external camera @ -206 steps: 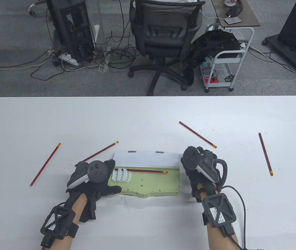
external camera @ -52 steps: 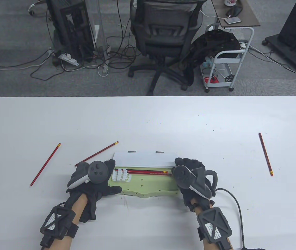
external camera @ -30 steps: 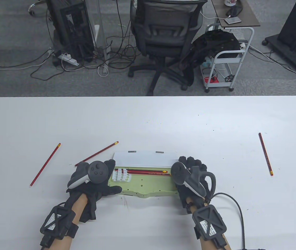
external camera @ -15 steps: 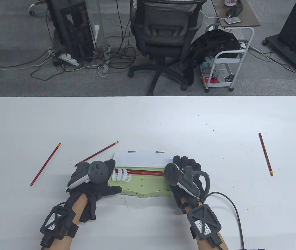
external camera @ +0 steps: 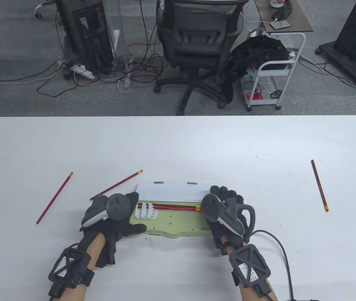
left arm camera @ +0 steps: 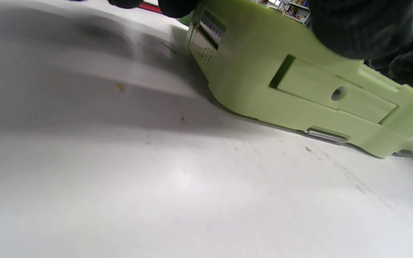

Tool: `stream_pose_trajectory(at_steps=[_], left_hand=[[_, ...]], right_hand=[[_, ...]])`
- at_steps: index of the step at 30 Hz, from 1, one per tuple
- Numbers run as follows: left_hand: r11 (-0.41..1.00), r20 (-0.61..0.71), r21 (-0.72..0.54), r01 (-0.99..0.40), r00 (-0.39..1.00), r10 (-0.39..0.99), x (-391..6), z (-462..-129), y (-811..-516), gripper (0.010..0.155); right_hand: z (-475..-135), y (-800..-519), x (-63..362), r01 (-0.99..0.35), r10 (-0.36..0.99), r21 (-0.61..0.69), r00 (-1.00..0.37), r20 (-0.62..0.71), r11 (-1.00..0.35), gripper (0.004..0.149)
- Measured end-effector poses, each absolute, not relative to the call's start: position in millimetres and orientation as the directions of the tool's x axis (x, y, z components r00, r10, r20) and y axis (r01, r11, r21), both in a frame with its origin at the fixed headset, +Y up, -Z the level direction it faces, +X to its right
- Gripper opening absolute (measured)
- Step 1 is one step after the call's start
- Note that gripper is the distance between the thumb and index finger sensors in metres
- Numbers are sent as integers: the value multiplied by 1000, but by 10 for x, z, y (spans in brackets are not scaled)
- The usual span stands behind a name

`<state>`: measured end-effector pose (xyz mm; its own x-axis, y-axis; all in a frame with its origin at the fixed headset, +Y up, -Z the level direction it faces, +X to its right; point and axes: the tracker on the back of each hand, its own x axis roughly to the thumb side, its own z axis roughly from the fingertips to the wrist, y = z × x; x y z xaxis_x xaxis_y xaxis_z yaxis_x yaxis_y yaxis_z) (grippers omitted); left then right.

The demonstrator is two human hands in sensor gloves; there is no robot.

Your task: Organize multifunction pencil case

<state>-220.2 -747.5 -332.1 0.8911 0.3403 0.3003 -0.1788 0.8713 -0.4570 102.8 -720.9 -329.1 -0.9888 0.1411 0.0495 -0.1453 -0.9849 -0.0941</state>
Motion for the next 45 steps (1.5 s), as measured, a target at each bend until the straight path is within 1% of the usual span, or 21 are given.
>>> stream_pose_trajectory(at_steps=[3,8,9,11,18,23,26,29,36,41,45], left_hand=[[872,301,-456,-176,892,338,-2201,-3321,-7474,109],[872,301,-457,-174,893,336,-2202,-3325,-7472,109],[872,300,-458,-174,893,336,-2202,-3326,-7471,109],[872,300,-458,-174,893,336,-2202,-3326,-7471,109],[874,298,-456,-168,897,327,-2200,-3326,-7468,109],[873,296,-459,-167,897,328,-2200,-3328,-7466,109],[873,295,-459,-166,898,326,-2200,-3329,-7465,109],[872,295,-460,-166,898,326,-2201,-3329,-7466,109],[873,295,-459,-165,899,325,-2201,-3330,-7467,109],[872,295,-460,-165,898,326,-2199,-3331,-7467,109],[872,295,-461,-166,898,327,-2199,-3331,-7469,109]], right_hand=[[-3348,-7172,1214,-160,158,-97,-987,26,-982,68],[-3499,-7140,1679,-70,73,-60,-996,-47,-996,70],[-3542,-7131,1841,-52,56,-48,-996,-76,-997,70],[-3586,-7118,2028,-42,45,-30,-993,-106,-999,70],[-3743,-7050,2857,-8,8,-1,-957,-289,-1000,68],[-3783,-7101,3304,-25,20,9,-910,-415,-1000,66],[-3786,-7138,3509,3,-11,17,-875,-483,-1000,65],[-3791,-7177,3634,16,-21,15,-843,-538,-1000,62],[-3872,-7343,3752,128,-160,95,-773,-615,-987,56],[-3920,-7482,3787,150,-226,173,-744,-628,-973,53],[-3947,-7487,3805,131,-222,188,-742,-632,-973,51]])
